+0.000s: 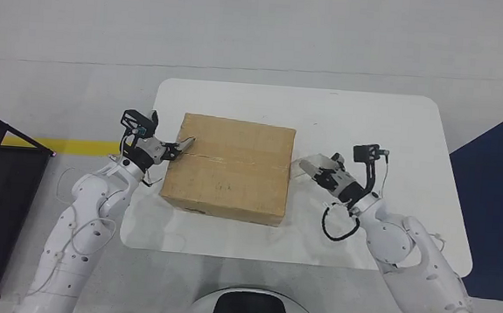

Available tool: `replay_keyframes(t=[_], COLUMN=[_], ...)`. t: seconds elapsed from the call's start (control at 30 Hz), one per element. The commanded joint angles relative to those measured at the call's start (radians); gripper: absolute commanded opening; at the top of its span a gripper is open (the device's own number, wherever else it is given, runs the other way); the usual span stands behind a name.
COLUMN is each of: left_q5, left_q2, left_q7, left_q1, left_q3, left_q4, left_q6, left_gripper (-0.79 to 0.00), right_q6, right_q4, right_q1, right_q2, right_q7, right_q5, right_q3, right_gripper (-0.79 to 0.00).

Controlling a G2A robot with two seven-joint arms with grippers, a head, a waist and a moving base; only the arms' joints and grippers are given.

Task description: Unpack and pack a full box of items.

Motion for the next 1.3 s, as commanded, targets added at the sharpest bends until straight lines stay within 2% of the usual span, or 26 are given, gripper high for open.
replay_keyframes(t=[0.0,0.23,0.53,0.67,0.87,1.07,1.17,1.27], left_q5=[0.000,0.000,0.000,0.000,0.000,0.000,0.000,0.000], left_q2=[0.000,0.000,0.000,0.000,0.000,0.000,0.000,0.000], left_q7=[0.000,0.000,0.000,0.000,0.000,0.000,0.000,0.000], left_q1=[0.000,0.000,0.000,0.000,0.000,0.000,0.000,0.000], left_q3=[0.000,0.000,0.000,0.000,0.000,0.000,0.000,0.000], left_q4=[0.000,0.000,0.000,0.000,0.000,0.000,0.000,0.000], left_q6=[0.000,0.000,0.000,0.000,0.000,0.000,0.000,0.000], left_gripper=[0.000,0.000,0.000,0.000,0.000,0.000,0.000,0.000], right_q6=[0.010,0.085,0.199,0.248,0.293,0.257,0.215,0.181], right_q4=[-0.028,-0.121,-0.259,-0.262,-0.207,-0.182,-0.208,-0.246], right_q1=[-0.010,0.011,0.056,0.129,0.308,0.436,0.438,0.398], right_q2=[0.000,-0.006,-0.020,-0.037,-0.089,-0.141,-0.147,-0.136], right_q7=[0.003,0.063,0.170,0.251,0.345,0.347,0.313,0.290], right_q5=[-0.014,-0.086,-0.187,-0.183,-0.141,-0.022,0.001,-0.018], right_q3=[0.004,-0.020,-0.109,-0.209,-0.416,-0.541,-0.540,-0.494], right_gripper=[0.000,0.000,0.000,0.000,0.000,0.000,0.000,0.000])
